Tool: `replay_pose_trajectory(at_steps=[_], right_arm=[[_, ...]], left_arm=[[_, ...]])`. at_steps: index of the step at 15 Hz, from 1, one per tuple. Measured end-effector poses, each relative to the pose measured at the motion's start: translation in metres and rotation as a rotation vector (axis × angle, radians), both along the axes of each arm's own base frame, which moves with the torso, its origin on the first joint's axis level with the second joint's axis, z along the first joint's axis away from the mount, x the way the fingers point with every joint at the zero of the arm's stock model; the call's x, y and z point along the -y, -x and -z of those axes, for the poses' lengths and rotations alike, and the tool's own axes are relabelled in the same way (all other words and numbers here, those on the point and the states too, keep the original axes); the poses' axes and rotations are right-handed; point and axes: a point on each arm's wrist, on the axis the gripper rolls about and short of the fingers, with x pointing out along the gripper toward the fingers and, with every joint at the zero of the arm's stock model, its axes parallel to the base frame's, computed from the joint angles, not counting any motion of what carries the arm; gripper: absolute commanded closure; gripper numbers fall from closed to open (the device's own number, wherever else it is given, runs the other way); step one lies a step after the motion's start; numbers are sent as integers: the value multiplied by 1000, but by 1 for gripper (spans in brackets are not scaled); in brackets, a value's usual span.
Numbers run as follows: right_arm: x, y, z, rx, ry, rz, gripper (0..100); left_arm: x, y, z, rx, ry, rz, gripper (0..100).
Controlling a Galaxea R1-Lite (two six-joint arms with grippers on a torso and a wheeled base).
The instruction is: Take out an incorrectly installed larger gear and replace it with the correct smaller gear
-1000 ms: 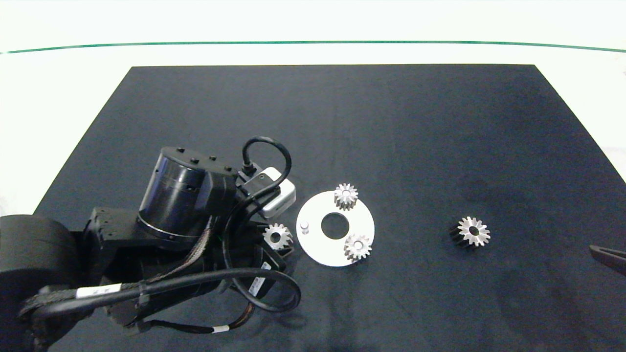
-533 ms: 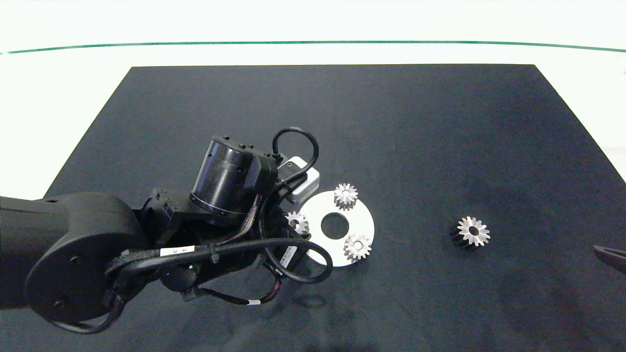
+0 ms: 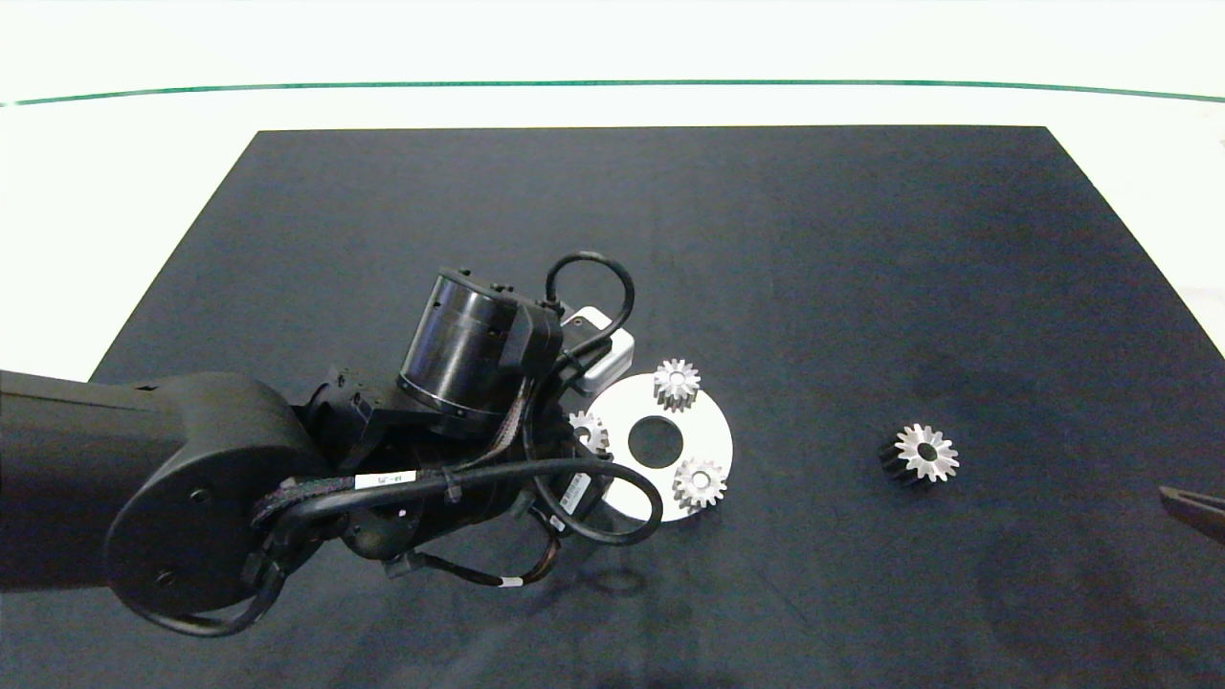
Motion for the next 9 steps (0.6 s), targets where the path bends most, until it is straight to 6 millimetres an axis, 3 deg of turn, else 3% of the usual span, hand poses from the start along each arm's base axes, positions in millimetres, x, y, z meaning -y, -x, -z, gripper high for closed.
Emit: replay_pose_trajectory(at_steps=[9], right_arm=[[0,2,1,1,-5,-6,0]], left_arm=[[8,-4,5,-7,-10,5,75]])
